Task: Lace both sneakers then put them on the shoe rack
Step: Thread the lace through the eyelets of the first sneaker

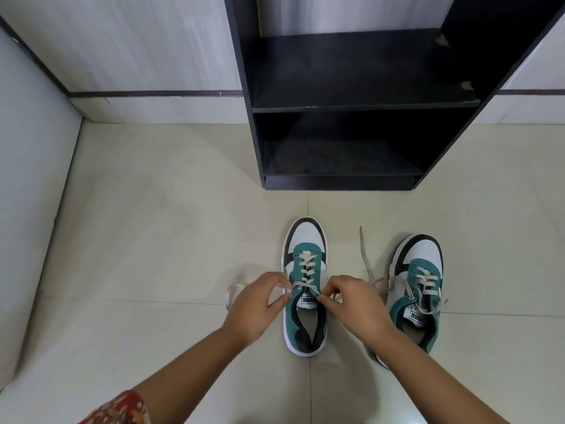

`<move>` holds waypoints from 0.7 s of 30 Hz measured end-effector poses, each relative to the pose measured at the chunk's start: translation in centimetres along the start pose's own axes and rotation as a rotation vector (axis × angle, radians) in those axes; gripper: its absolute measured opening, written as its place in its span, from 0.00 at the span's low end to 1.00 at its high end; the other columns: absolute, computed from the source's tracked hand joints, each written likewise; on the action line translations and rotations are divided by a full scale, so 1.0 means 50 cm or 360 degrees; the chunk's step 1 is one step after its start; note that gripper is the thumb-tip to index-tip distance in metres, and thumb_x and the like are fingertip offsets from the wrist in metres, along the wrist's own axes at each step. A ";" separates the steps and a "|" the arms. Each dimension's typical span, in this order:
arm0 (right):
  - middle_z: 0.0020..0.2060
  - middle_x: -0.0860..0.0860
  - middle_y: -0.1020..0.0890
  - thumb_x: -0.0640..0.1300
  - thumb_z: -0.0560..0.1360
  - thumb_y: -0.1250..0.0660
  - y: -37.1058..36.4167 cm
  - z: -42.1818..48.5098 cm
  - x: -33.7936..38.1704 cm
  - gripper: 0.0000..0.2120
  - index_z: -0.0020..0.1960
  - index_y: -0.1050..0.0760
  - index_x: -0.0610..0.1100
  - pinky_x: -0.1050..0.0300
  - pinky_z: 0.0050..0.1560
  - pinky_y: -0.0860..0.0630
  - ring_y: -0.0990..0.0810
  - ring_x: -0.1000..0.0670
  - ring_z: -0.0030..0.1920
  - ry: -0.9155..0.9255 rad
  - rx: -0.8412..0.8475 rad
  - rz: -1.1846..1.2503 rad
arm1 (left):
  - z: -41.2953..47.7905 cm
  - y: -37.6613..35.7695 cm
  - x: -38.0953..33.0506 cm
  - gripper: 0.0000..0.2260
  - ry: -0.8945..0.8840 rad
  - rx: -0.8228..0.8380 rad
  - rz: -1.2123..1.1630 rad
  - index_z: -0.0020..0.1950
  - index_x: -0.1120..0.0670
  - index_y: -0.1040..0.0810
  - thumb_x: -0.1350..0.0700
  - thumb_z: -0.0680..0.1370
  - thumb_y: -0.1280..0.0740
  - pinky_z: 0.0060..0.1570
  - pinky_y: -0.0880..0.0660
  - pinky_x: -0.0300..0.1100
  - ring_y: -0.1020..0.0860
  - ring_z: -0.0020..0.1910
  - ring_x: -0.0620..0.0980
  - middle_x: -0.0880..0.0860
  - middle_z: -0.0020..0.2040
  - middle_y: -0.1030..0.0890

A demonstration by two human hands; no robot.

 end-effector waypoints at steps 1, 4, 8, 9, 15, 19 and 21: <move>0.46 0.53 0.18 0.51 0.74 0.34 -0.001 -0.001 -0.001 0.07 0.44 0.22 0.49 0.56 0.44 0.26 0.22 0.52 0.46 -0.0002 -0.0025 0.0020 | 0.001 0.001 -0.001 0.03 0.0016 -0.0037 0.0008 0.50 0.47 0.24 0.52 0.77 0.35 0.57 0.28 0.34 0.25 0.56 0.36 0.41 0.57 0.22; 0.44 0.54 0.19 0.51 0.74 0.35 0.000 -0.006 -0.002 0.07 0.44 0.23 0.49 0.56 0.41 0.27 0.22 0.52 0.45 0.0004 -0.0070 0.0066 | 0.006 0.011 -0.007 0.04 -0.0018 -0.0119 0.0048 0.51 0.46 0.25 0.52 0.77 0.35 0.54 0.27 0.34 0.24 0.55 0.37 0.40 0.55 0.21; 0.43 0.55 0.17 0.51 0.75 0.36 0.005 -0.008 -0.007 0.06 0.44 0.23 0.50 0.53 0.42 0.23 0.21 0.52 0.44 -0.0011 -0.0112 0.0111 | 0.013 0.014 -0.022 0.05 -0.0127 -0.0134 0.0188 0.52 0.47 0.22 0.52 0.77 0.34 0.50 0.25 0.37 0.22 0.48 0.39 0.43 0.49 0.19; 0.43 0.55 0.17 0.51 0.75 0.36 0.005 -0.007 -0.007 0.06 0.45 0.23 0.50 0.53 0.42 0.23 0.21 0.52 0.44 -0.0013 -0.0119 0.0099 | 0.015 0.013 -0.030 0.04 -0.0173 -0.0134 0.0283 0.50 0.48 0.22 0.52 0.77 0.35 0.49 0.25 0.39 0.23 0.47 0.41 0.44 0.48 0.19; 0.44 0.52 0.16 0.53 0.78 0.39 -0.003 0.001 -0.032 0.10 0.48 0.25 0.48 0.52 0.42 0.23 0.19 0.48 0.44 -0.0103 -0.0038 0.0011 | 0.026 0.003 -0.026 0.09 -0.0256 -0.0109 0.0847 0.54 0.50 0.26 0.52 0.81 0.45 0.61 0.34 0.41 0.25 0.50 0.49 0.47 0.53 0.23; 0.44 0.51 0.16 0.52 0.78 0.39 -0.012 -0.003 -0.043 0.10 0.48 0.24 0.47 0.51 0.42 0.23 0.19 0.48 0.44 -0.0149 0.0013 0.0025 | 0.036 -0.012 -0.009 0.10 -0.0210 0.0015 0.0952 0.55 0.51 0.27 0.55 0.81 0.46 0.69 0.37 0.45 0.24 0.51 0.50 0.49 0.52 0.21; 0.44 0.51 0.16 0.51 0.78 0.39 -0.011 -0.001 -0.044 0.09 0.48 0.24 0.48 0.52 0.42 0.23 0.19 0.49 0.44 -0.0150 0.0011 0.0018 | 0.036 -0.015 -0.007 0.09 -0.0172 0.0061 0.0991 0.54 0.51 0.28 0.56 0.81 0.46 0.72 0.42 0.46 0.23 0.50 0.50 0.49 0.49 0.20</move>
Point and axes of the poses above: each hand's wrist, its own z-axis towards the middle knuckle, its own y-axis out of the back of the hand, x = y × z, the point moved 9 cm from there along z, towards the middle knuckle
